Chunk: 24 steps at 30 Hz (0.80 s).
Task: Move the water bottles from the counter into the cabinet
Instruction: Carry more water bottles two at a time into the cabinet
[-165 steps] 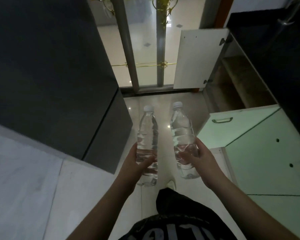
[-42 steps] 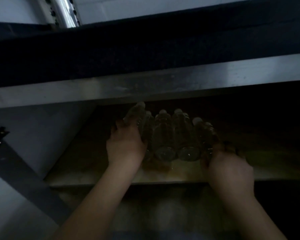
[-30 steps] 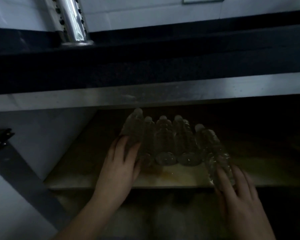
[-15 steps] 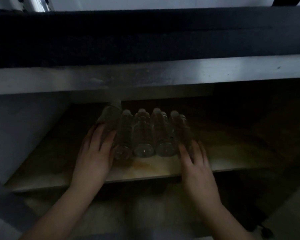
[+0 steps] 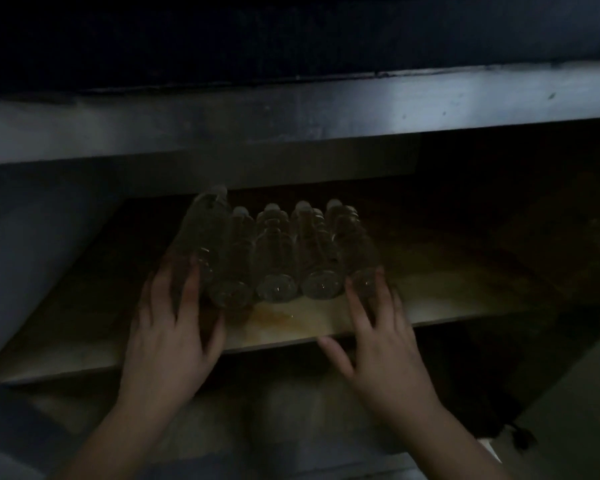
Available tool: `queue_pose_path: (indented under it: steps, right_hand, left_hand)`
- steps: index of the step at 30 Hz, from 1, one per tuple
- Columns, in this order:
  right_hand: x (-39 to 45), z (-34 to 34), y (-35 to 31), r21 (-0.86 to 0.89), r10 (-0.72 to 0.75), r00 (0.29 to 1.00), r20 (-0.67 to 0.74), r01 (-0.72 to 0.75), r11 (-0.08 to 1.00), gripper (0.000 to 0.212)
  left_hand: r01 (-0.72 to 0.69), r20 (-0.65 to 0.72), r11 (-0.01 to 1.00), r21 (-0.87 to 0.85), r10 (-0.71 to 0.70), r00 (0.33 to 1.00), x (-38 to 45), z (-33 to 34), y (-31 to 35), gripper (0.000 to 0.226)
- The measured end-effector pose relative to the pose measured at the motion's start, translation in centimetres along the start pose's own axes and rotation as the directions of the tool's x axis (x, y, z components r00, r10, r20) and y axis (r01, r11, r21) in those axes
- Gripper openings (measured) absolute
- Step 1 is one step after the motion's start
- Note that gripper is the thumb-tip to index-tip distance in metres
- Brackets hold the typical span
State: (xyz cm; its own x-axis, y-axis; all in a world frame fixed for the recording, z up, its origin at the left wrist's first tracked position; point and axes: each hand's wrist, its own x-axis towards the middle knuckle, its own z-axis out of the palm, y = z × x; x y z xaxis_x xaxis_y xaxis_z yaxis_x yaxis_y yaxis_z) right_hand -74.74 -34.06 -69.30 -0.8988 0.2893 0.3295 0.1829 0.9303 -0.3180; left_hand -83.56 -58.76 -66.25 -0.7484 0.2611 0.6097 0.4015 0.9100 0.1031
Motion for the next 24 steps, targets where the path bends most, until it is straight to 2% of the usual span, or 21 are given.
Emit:
queue_pose_path:
  steps: [4,7,11,14,18,21,24]
  right_hand:
    - [0.8,-0.6,-0.2,0.028,0.001,0.999,0.033,-0.002,1.0,0.089]
    - [0.9,-1.6,-0.5,0.029,0.01,0.997,0.076,-0.013,1.0,0.087]
    - [0.2,-4.8,-1.8,0.026,0.039,0.988,0.152,-0.044,0.999,0.082]
    - [-1.3,-8.7,-3.3,0.05,0.015,0.971,0.24,-0.028,0.998,0.066]
    - [-4.4,-15.0,-4.7,0.028,0.035,0.881,0.471,-0.055,0.998,0.052]
    - [-6.8,-20.2,-5.2,-0.001,0.036,0.842,0.538,-0.042,0.999,0.049]
    - [-9.8,-26.5,-5.8,-0.049,0.072,0.77,0.634,-0.053,0.997,0.049]
  left_hand:
    - [-0.007,0.06,0.999,0.045,0.004,0.998,0.4,0.0,-0.3,0.104]
    - [0.003,0.109,0.999,0.041,-0.008,0.994,0.7,0.0,-0.1,0.105]
    - [0.048,0.239,0.999,0.018,-0.051,0.97,1.1,-2.9,0.8,0.087]
    - [0.042,0.365,0.999,0.02,-0.047,0.93,1.3,-7.3,1.8,0.072]
    - [0.057,0.606,0.998,-0.003,-0.043,0.794,0.9,-14.3,3.6,0.064]
    - [0.081,0.746,0.997,0.0,-0.054,0.664,-0.4,-19.6,5.9,0.059]
    - [0.022,0.826,1.0,-0.007,-0.007,0.563,-1.8,-26.4,9.9,0.056]
